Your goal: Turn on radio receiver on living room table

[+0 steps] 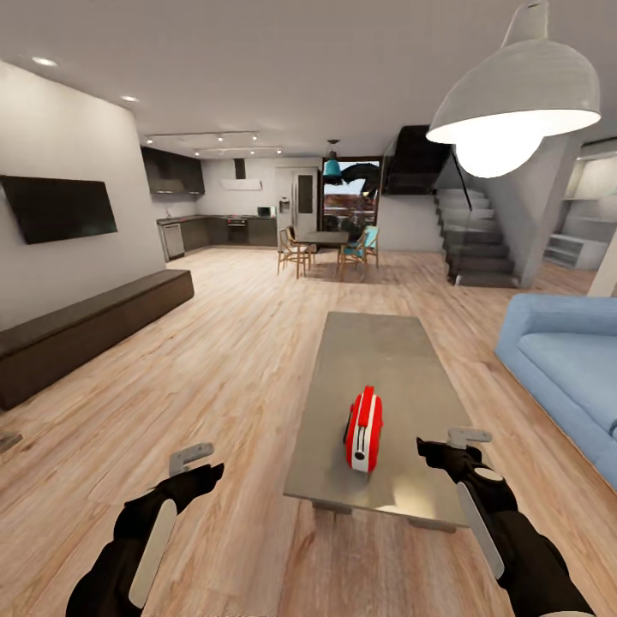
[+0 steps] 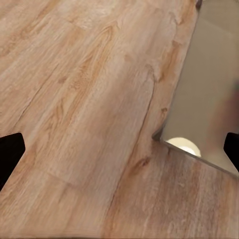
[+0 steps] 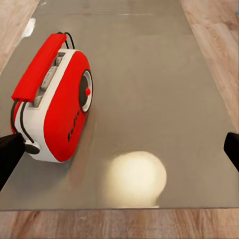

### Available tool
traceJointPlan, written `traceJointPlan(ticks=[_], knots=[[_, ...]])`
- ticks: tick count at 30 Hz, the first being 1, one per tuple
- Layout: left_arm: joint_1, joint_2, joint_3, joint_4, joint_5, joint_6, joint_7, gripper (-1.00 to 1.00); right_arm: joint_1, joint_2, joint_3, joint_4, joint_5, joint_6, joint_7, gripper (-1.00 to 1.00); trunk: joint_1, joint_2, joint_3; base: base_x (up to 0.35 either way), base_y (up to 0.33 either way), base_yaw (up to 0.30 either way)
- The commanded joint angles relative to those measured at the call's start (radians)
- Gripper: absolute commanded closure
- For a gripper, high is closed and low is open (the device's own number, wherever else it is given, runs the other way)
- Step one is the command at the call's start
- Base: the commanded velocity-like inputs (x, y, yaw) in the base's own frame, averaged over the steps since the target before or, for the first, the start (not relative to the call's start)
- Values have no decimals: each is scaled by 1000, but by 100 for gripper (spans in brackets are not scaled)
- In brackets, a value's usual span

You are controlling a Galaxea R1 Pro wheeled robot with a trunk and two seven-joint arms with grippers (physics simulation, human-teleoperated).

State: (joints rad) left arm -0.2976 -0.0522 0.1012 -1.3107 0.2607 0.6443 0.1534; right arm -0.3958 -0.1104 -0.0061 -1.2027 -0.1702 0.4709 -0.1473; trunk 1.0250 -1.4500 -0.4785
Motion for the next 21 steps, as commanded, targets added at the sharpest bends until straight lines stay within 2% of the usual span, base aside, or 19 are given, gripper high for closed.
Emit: traceJointPlan(ticks=[1, 11, 21], knots=[[0, 0, 0, 0, 0, 0, 0, -100, 0, 0, 0, 0, 0, 0, 0, -100, 0, 0, 0, 0, -336, 261], [0, 0, 0, 0, 2, 0, 0, -100, 0, 0, 0, 0, 0, 0, 0, -100, 0, 0, 0, 0, -330, 261], [0, 1, 0, 1, 5, -1, 0, -100, 0, 0, 0, 0, 0, 0, 0, -100, 0, 0, 0, -20, -66, 261]])
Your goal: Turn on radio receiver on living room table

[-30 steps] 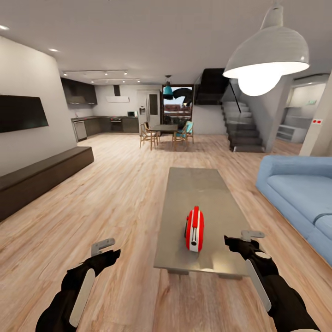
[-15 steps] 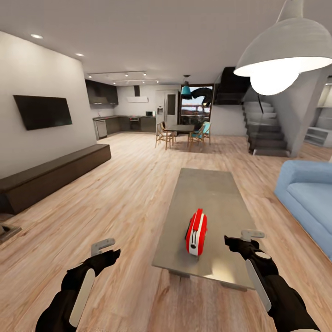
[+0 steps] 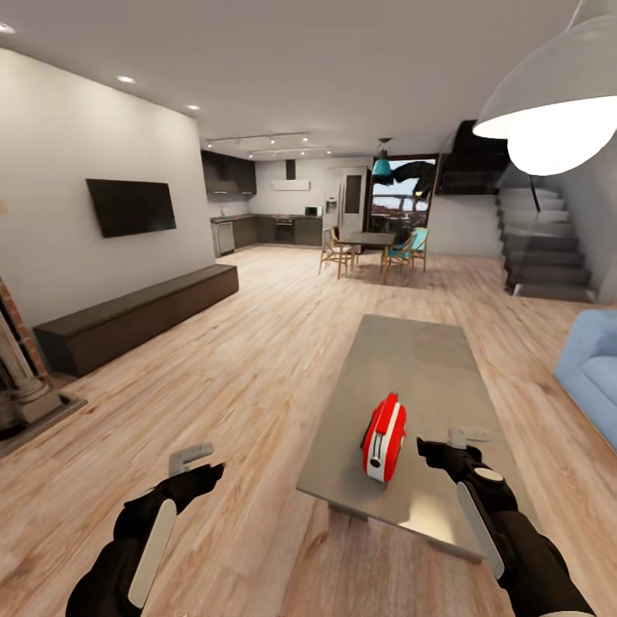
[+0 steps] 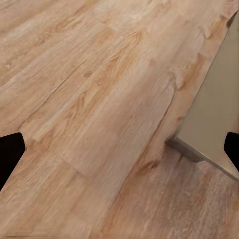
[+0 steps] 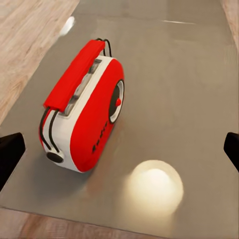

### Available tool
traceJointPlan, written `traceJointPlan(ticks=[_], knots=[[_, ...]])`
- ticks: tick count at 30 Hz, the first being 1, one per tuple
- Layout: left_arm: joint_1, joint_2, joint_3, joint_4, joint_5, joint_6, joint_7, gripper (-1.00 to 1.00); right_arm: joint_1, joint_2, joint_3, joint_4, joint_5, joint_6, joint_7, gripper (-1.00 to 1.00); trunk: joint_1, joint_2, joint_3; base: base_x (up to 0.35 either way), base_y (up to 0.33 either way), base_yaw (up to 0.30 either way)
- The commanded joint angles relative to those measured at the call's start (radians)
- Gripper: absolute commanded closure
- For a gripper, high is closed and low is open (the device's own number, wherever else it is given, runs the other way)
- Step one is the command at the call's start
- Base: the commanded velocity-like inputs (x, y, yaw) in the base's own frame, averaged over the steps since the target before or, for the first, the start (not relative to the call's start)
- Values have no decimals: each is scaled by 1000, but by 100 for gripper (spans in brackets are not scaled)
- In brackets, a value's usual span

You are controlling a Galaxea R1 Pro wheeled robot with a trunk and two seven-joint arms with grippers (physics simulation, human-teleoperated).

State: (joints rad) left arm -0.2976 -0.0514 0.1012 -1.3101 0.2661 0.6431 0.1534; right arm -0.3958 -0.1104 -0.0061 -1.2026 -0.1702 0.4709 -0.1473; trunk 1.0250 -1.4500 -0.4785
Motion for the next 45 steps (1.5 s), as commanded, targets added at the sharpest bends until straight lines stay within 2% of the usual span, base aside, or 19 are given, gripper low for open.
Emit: traceJointPlan(ticks=[1, 9, 18, 45], knots=[[0, 0, 0, 0, -1, -3, 0, -100, 0, 0, 0, 0, 0, 0, 0, -100, 0, 0, 0, -114, -169, 261], [0, 1, 0, 0, -2, -19, -1, -100, 0, 0, 0, 0, 0, 0, 0, -100, 0, 0, 0, -83, -224, 261], [0, 1, 0, 0, -1, -23, -2, -100, 0, 0, 0, 0, 0, 0, 0, -100, 0, 0, 0, -8, -30, 240], [0, 1, -1, 4, -4, -24, -1, -100, 0, 0, -1, 11, 0, -2, 3, -100, 0, 0, 0, 19, -24, 8]])
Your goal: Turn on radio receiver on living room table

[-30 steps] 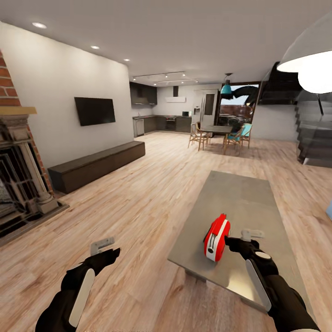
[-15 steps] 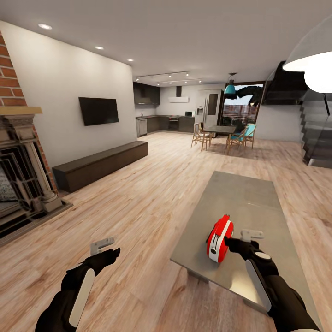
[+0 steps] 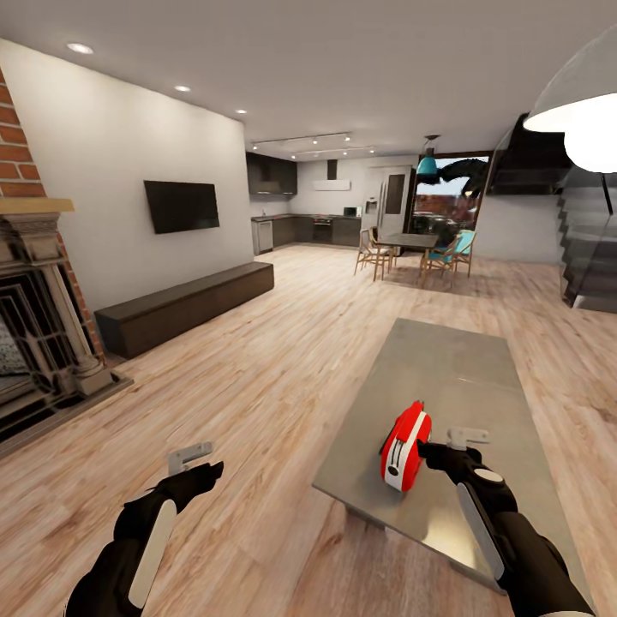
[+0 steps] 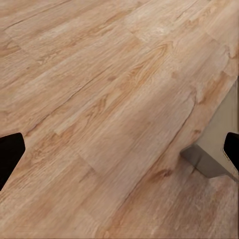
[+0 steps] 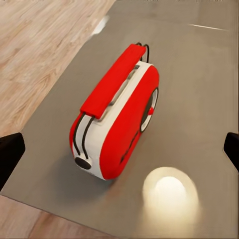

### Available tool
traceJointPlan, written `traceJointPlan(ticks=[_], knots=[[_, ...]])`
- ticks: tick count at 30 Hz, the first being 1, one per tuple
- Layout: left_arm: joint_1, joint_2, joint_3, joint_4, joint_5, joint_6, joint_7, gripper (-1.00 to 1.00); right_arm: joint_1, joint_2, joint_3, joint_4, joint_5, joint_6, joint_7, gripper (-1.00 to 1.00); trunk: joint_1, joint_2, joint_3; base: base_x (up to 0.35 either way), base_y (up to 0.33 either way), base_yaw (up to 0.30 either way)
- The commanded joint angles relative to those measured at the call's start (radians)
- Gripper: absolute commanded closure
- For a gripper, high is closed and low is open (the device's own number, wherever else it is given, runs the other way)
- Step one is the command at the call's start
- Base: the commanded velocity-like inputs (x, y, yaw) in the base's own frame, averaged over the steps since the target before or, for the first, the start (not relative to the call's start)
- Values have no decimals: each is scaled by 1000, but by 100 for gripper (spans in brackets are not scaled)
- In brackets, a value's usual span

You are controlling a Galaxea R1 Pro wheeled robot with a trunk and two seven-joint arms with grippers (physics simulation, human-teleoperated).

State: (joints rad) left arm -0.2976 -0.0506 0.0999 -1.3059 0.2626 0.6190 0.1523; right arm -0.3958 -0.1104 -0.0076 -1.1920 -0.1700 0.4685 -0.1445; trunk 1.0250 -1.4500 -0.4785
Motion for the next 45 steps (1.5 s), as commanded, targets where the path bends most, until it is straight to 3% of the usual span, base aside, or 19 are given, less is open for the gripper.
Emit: traceJointPlan(ticks=[1, 45], knots=[[0, 0, 0, 0, 0, 0, 0, -100, 0, 0, 0, 0, 0, 0, 0, -100, 0, 0, 0, 209, -230, 0], [0, 0, 1, 0, 2, -1, 0, -100, 0, 0, -2, -1, 0, -1, -1, -100, 0, 0, 0, 225, -224, 0]])
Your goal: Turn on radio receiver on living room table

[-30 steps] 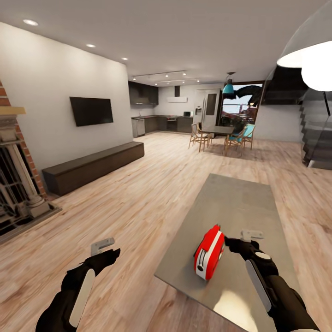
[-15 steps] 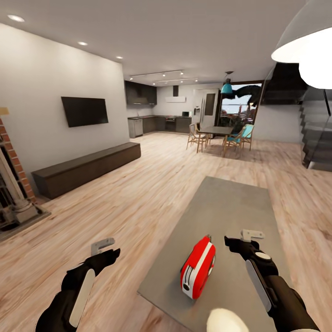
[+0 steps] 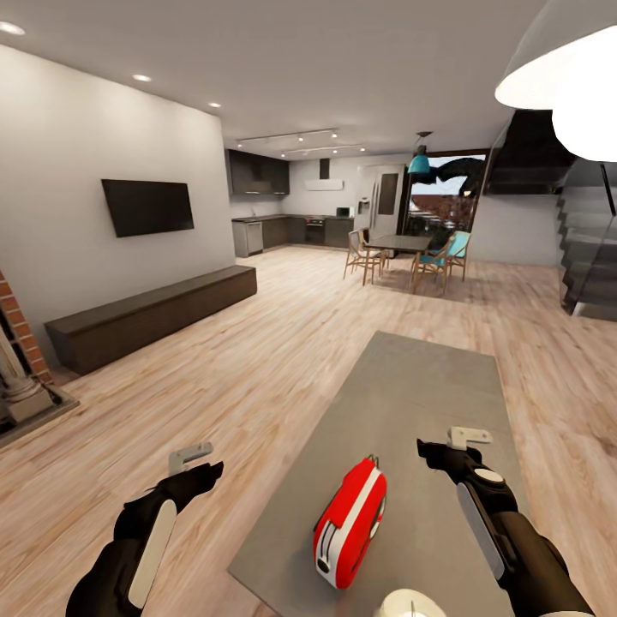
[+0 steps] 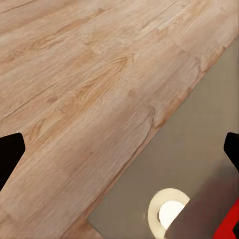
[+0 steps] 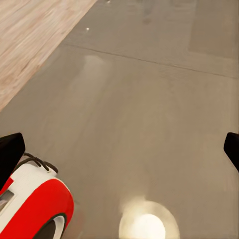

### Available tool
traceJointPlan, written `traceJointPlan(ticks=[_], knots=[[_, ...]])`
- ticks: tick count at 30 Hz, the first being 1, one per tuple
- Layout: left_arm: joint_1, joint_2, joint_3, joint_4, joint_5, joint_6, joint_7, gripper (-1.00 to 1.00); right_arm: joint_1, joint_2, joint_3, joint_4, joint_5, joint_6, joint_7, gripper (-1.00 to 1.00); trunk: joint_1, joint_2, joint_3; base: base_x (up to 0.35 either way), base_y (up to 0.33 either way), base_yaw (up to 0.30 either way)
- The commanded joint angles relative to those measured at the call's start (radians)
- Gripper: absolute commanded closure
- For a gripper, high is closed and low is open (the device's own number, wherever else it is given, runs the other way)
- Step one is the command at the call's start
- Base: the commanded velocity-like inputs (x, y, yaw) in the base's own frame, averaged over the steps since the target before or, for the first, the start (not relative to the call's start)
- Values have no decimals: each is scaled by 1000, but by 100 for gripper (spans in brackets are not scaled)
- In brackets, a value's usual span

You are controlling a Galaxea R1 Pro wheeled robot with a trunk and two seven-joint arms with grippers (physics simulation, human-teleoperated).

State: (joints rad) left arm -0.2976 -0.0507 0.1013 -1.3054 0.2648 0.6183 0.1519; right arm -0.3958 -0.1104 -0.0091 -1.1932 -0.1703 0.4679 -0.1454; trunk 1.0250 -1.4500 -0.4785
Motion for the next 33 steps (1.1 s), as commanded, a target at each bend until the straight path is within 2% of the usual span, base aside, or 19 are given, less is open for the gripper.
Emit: traceJointPlan(ticks=[1, 33], knots=[[0, 0, 0, 0, 0, 0, 0, -100, 0, 0, 0, 0, 0, 0, 0, -100, 0, 0, 0, 25, -23, 0], [0, 0, 0, 0, -1, 0, 0, -100, 0, 0, 6, 1, -2, 0, 0, -100, 0, 0, 0, 1, -1, 0]])
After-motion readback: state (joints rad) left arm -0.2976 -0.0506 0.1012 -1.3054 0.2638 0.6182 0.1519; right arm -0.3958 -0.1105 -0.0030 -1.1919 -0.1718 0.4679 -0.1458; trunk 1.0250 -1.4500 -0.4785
